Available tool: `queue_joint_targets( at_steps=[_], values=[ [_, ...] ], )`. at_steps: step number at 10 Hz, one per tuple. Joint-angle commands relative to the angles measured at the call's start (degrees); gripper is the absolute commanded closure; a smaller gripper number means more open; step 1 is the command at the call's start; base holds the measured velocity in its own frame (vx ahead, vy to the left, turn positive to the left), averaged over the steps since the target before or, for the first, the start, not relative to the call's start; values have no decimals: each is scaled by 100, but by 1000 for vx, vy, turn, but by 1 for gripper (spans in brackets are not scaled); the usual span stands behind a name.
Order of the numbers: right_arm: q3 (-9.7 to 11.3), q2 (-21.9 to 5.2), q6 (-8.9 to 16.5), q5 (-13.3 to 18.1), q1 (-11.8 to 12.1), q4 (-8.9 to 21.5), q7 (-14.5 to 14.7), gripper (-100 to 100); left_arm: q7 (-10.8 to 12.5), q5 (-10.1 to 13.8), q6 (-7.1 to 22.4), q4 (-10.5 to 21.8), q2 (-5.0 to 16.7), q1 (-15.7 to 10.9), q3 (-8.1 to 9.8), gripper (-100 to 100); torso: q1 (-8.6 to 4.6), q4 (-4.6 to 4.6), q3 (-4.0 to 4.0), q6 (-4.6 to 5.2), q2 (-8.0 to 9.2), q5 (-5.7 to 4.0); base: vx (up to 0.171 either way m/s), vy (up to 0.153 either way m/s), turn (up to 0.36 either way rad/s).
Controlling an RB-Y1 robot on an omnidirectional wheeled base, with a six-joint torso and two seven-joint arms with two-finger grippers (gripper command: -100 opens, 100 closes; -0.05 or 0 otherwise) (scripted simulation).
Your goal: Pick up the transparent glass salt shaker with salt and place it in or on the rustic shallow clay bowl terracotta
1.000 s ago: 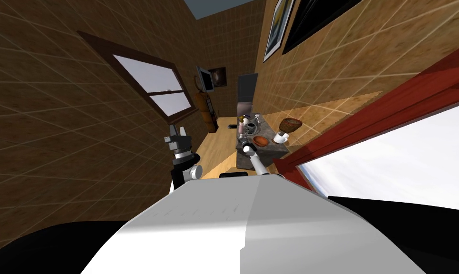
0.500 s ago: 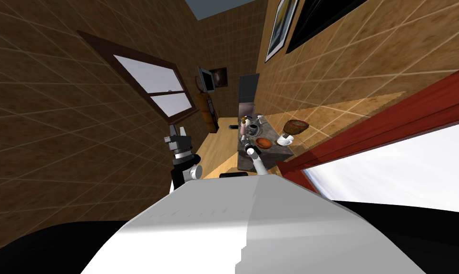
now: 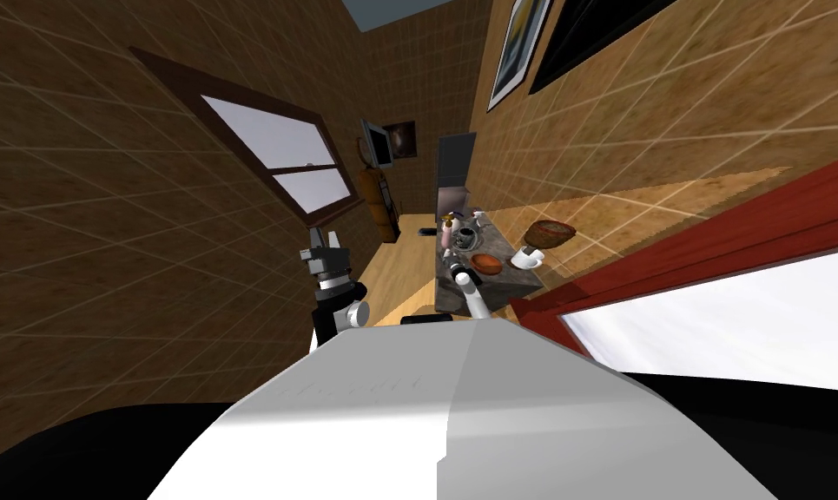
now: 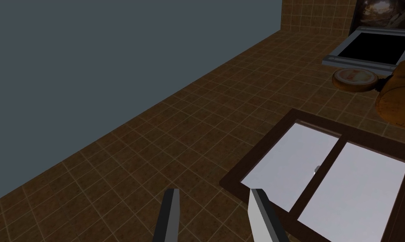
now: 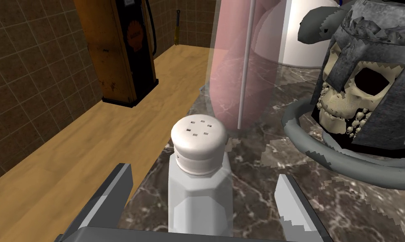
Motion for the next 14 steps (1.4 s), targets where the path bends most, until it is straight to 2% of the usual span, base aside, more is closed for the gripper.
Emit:
queue_joint_targets(
  at_steps=[1,3,4,5,6,7,11,12,13,14],
  values=[
    [-62,18,218,-253,286,-286,286,-100,0,0,0,0,0,0,0,0,0,0,0,0,0,0,50,29,21],
    [-62,18,218,-253,344,-473,319,-100,0,0,0,0,0,0,0,0,5,-1,-4,0,-8,1,45,21,4],
    [-107,23,398,-506,605,-684,596,-100,0,0,0,0,0,0,0,0,0,0,-1,0,-2,0,54,26,24],
    [-107,23,398,-506,664,-879,623,-100,0,0,0,0,0,0,0,0,2,-1,-3,0,-6,0,54,35,7],
    [-165,37,446,-413,606,-802,541,-100,0,0,0,0,0,0,0,0,6,-1,-3,0,-6,1,19,15,-3],
    [-163,38,455,-420,617,-824,564,100,0,0,0,0,0,0,0,0,1,0,0,-1,1,0,0,0,0],
    [-162,38,455,-419,614,-823,563,100,0,0,0,0,0,0,0,0,-9,1,4,1,8,-3,0,0,0],
    [-162,38,455,-419,614,-823,562,0,0,0,0,0,0,0,0,0,-9,1,4,0,8,-3,0,0,0],
    [-62,18,218,-253,344,-537,319,100,0,0,0,0,0,0,0,0,-9,1,4,1,8,-3,-45,-20,-29],
    [-62,18,218,-253,344,-473,319,100,0,0,0,0,0,-1,0,0,-14,1,7,-2,15,-5,-54,-35,-1]
  ],
)
